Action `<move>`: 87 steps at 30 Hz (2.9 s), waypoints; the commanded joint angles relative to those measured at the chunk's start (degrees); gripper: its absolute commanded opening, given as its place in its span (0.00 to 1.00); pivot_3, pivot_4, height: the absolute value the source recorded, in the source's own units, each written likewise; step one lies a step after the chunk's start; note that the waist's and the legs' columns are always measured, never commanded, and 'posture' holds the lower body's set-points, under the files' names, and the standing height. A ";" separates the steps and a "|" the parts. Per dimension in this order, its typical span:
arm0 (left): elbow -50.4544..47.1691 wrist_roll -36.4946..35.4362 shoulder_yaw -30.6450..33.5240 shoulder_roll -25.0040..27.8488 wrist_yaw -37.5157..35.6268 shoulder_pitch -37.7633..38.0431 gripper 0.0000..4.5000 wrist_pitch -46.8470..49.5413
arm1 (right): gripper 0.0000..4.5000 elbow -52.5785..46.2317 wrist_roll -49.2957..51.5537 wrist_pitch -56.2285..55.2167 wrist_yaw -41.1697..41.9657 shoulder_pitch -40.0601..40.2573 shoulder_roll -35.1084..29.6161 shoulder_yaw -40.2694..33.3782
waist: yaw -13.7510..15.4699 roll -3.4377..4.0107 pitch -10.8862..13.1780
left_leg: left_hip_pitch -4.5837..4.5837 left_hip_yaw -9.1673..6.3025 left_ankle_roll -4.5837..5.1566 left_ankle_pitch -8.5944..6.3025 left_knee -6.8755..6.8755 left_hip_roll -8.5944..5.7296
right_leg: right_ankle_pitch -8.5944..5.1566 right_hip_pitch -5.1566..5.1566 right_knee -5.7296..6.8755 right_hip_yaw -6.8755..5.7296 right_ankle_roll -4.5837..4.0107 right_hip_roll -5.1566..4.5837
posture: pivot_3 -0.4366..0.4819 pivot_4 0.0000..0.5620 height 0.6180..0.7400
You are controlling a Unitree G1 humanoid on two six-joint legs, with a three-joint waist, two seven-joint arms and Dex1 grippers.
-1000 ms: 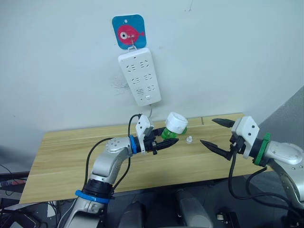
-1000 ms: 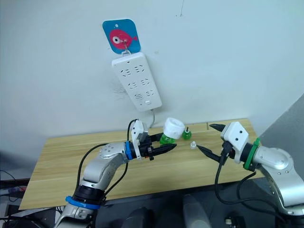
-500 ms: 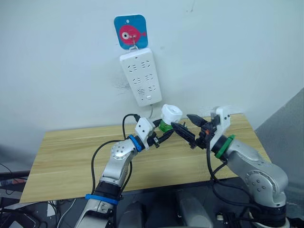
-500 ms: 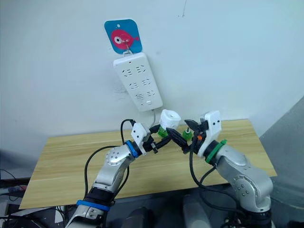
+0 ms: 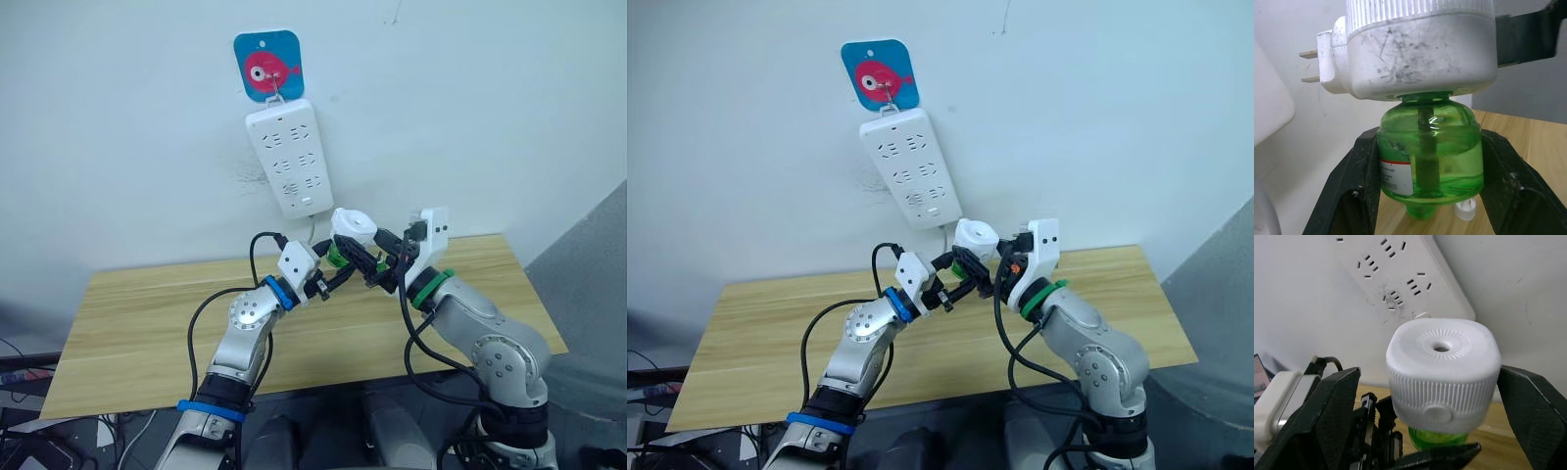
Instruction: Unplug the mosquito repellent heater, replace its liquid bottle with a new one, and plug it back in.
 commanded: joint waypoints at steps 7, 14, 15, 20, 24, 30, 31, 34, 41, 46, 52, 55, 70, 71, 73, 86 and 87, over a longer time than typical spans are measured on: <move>-2.70 -0.68 -0.71 -0.33 -0.48 0.04 0.51 -1.21 | 0.72 0.47 -0.59 -2.23 -0.97 -1.33 1.72 1.35 | -0.05 0.00 0.00 | 0.01 0.00 0.00 0.00 -0.01 0.00 | 0.00 0.00 -0.01 -0.01 0.00 0.01 | 0.23 0.31 1.00; -3.50 -0.03 -1.38 -0.07 -0.87 0.86 0.51 -2.90 | 0.65 0.53 -0.67 -2.49 -1.14 -1.36 2.26 1.45 | -0.05 0.00 0.00 | 0.00 -0.03 0.00 0.00 -0.02 0.01 | 0.00 0.00 -0.01 -0.01 0.00 0.01 | 0.23 0.31 1.00; -3.85 -0.55 -1.44 0.40 -1.78 1.17 0.51 -2.74 | 0.65 0.49 -0.65 -2.50 -1.18 -1.31 2.33 1.46 | -0.04 0.00 0.00 | 0.00 -0.05 0.00 0.00 -0.02 0.01 | 0.00 0.00 -0.01 -0.01 0.00 0.01 | 0.23 0.30 1.00; -4.54 -1.29 -0.39 2.28 -2.15 2.15 0.85 -0.76 | 0.65 0.13 -0.32 -2.61 -1.99 -1.03 3.21 0.72 | -0.06 0.00 0.00 | 0.01 -0.11 0.00 0.00 -0.03 0.01 | 0.00 -0.01 -0.02 -0.01 0.01 0.01 | 0.23 0.30 1.00; -6.39 -1.51 0.90 5.32 -2.50 4.37 1.00 3.28 | 0.65 -0.41 -0.90 -3.27 -2.18 -1.06 2.81 0.09 | -0.18 0.01 0.00 | 0.01 -0.18 0.00 0.00 -0.03 0.02 | -0.01 -0.01 -0.01 -0.01 0.01 0.01 | 0.23 0.30 1.00; -13.77 -7.55 6.65 10.83 -2.25 8.29 1.00 14.65 | 0.65 -2.38 -5.81 -6.45 0.77 -1.83 -4.00 1.66 | -0.22 0.01 0.00 | -0.03 -0.29 0.00 0.00 -0.06 0.02 | -0.02 -0.03 -0.07 -0.06 0.02 0.01 | 0.25 0.31 1.00; -15.15 -9.19 7.99 11.91 -2.43 8.62 1.00 16.84 | 0.65 -2.99 -6.41 -6.87 1.79 -1.73 -5.72 1.93 | -0.15 0.01 0.01 | -0.03 -0.28 0.00 0.00 -0.06 0.02 | -0.02 -0.03 -0.08 -0.06 0.02 0.01 | 0.26 0.31 1.00; -17.96 -13.66 12.50 14.78 -2.01 8.46 1.00 23.09 | 0.65 -4.92 -7.97 -7.93 4.64 -1.19 -10.53 2.49 | 0.04 0.01 0.01 | -0.03 -0.30 0.00 0.00 -0.07 0.03 | -0.05 -0.03 -0.09 -0.09 0.07 0.01 | 0.28 0.31 1.00; -13.89 -17.18 17.98 19.59 -3.27 1.40 1.00 27.71 | 0.65 -8.07 -8.91 -8.64 8.42 -0.35 -15.96 3.24 | 0.59 0.01 0.01 | -0.02 -0.27 0.00 0.00 -0.08 0.01 | -0.06 -0.02 -0.12 -0.18 0.08 0.03 | 0.31 0.30 1.00; -4.93 -16.49 17.34 20.85 -6.53 -5.89 1.00 26.95 | 0.65 -9.49 -9.43 -8.39 9.19 -0.46 -16.87 4.67 | 0.62 0.00 0.01 | -0.03 -0.24 0.00 0.00 -0.09 -0.01 | -0.02 -0.03 -0.17 -0.21 0.01 0.01 | 0.30 0.30 1.00; 8.74 -14.30 14.92 19.34 -10.92 -16.01 1.00 24.22 | 0.65 -10.72 -10.24 -8.20 9.47 -0.56 -17.13 6.27 | 0.60 -0.01 0.01 | -0.06 -0.26 0.00 0.00 -0.08 -0.02 | -0.01 -0.03 -0.20 -0.25 0.01 0.01 | 0.29 0.30 1.00; 14.33 -13.47 14.51 18.56 -12.58 -20.14 1.00 22.23 | 0.65 -11.38 -10.82 -8.24 9.76 -0.18 -17.48 6.67 | 0.50 -0.01 0.01 | -0.07 -0.25 0.00 0.00 -0.08 -0.02 | -0.01 -0.04 -0.21 -0.24 0.01 0.00 | 0.28 0.30 1.00; 20.98 -13.37 13.53 15.05 -19.59 -28.90 0.66 21.69 | 0.65 -12.96 -11.63 -8.52 10.15 1.40 -18.06 6.79 | 0.36 -0.01 0.01 | -0.10 -0.27 0.00 0.00 -0.09 -0.01 | -0.01 -0.07 -0.21 -0.21 0.01 0.00 | 0.25 0.29 1.00; 20.97 -13.33 13.48 15.03 -19.79 -28.97 0.57 21.77 | 0.65 -13.03 -11.46 -8.37 10.06 1.30 -17.95 6.64 | 0.35 -0.01 0.01 | -0.11 -0.28 0.00 0.00 -0.09 -0.01 | -0.01 -0.08 -0.22 -0.21 0.01 0.00 | 0.25 0.29 1.00; 20.45 -13.38 13.31 15.28 -20.52 -28.87 0.43 22.38 | 0.65 -13.08 -10.95 -7.76 9.68 0.50 -17.62 6.18 | 0.45 -0.01 0.01 | -0.13 -0.30 0.00 0.00 -0.09 -0.02 | -0.01 -0.08 -0.22 -0.20 0.01 -0.01 | 0.25 0.29 1.00; 16.16 -13.02 12.67 16.54 -21.62 -27.42 0.29 26.83 | 0.65 -8.09 -11.69 5.49 0.89 -13.86 -12.01 5.86 | 0.40 -0.01 0.01 | -0.21 -0.34 -0.01 0.00 -0.07 -0.05 | 0.00 -0.21 -0.12 -0.19 0.00 -0.09 | 0.25 0.29 1.00; 16.04 -12.92 12.61 16.57 -21.63 -27.32 0.29 26.90 | 0.65 -7.61 -11.66 6.58 0.26 -14.67 -11.38 5.76 | 0.44 -0.01 0.01 | -0.22 -0.32 -0.01 0.01 -0.06 -0.05 | 0.00 -0.23 -0.09 -0.17 -0.01 -0.20 | 0.26 0.29 1.00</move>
